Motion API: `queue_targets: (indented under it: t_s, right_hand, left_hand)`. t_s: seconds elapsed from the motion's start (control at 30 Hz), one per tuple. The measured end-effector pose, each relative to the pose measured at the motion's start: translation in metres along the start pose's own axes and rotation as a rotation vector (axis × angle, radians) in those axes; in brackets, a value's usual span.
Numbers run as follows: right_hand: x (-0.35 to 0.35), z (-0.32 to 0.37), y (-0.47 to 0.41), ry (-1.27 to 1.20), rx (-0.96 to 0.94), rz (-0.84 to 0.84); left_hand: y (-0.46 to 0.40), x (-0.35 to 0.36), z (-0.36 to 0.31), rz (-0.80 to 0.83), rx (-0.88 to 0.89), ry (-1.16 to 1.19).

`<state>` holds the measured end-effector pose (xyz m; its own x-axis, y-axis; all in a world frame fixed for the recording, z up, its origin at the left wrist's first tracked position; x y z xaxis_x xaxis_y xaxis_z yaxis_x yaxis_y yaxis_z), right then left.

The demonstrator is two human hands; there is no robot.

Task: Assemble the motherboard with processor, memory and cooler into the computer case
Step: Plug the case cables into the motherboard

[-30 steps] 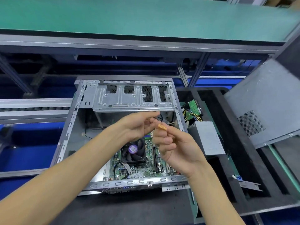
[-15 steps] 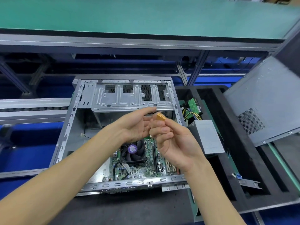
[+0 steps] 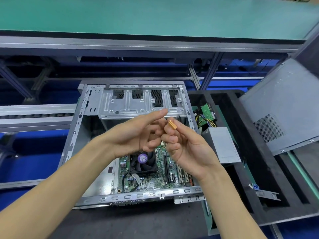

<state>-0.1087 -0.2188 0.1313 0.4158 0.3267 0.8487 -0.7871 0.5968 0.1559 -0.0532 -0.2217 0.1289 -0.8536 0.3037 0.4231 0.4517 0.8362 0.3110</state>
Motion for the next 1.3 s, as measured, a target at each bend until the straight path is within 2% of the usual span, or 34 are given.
queue_targets:
  t_s: [0.13, 0.2, 0.3, 0.4, 0.5, 0.6, 0.73, 0.93, 1.1, 1.17, 1.23, 1.27, 1.3]
  right_hand:
    - [-0.02, 0.003, -0.004, -0.022, -0.025, -0.144]
    - [-0.026, 0.0, -0.005, -0.018, -0.029, -0.199]
    - [-0.031, -0.002, -0.004, 0.066, -0.018, -0.254]
    - [-0.036, 0.005, 0.005, 0.45, 0.007, -0.372]
    - [-0.033, 0.029, 0.018, 0.724, -0.147, -0.446]
    - [-0.019, 0.043, 0.026, 0.827, -0.283, -0.427]
    - [-0.01, 0.042, 0.027, 0.744, -0.31, -0.366]
    - [-0.006, 0.045, 0.031, 0.649, -0.286, -0.258]
    - [-0.013, 0.042, 0.033, 0.653, -0.19, -0.279]
    - [-0.015, 0.043, 0.034, 0.59, -0.177, -0.302]
    - [-0.021, 0.05, 0.038, 0.459, -0.197, -0.361]
    - [-0.023, 0.053, 0.041, 0.376, -0.211, -0.379]
    - [-0.024, 0.056, 0.044, 0.29, -0.224, -0.381]
  left_hand:
    - [0.011, -0.011, -0.025, -0.199, 0.353, -0.241]
    - [0.016, -0.013, -0.035, -0.287, 0.473, -0.323]
    - [0.018, -0.012, -0.04, -0.347, 0.532, -0.424]
    - [0.021, -0.016, -0.044, -0.39, 0.583, -0.426]
    - [0.02, -0.017, -0.046, -0.363, 0.61, -0.319]
    - [0.017, -0.017, -0.051, -0.38, 0.619, -0.278]
    - [0.014, -0.01, -0.056, -0.368, 0.61, -0.265]
    - [0.008, 0.003, -0.055, -0.364, 0.583, -0.372]
    - [0.004, 0.012, -0.048, -0.353, 0.557, -0.453]
    - [0.009, 0.004, -0.05, -0.509, 0.586, -0.525]
    - [0.018, -0.021, -0.046, -0.741, 0.549, -0.477]
    - [0.017, -0.033, -0.037, -0.786, 0.468, -0.433]
    - [0.009, -0.039, -0.022, -0.738, 0.334, -0.361]
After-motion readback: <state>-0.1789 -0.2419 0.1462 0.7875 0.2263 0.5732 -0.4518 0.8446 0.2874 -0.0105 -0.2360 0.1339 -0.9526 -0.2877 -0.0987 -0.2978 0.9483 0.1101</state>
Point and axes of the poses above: each hand's wrist, its own y-axis away from the middle knuckle, its own x-axis out of the palm, z = x × y, the point moved 10 cm from there along -y, towards the middle knuckle, and after that the axes turned 1 degree about -y, right-handed, at the moved point
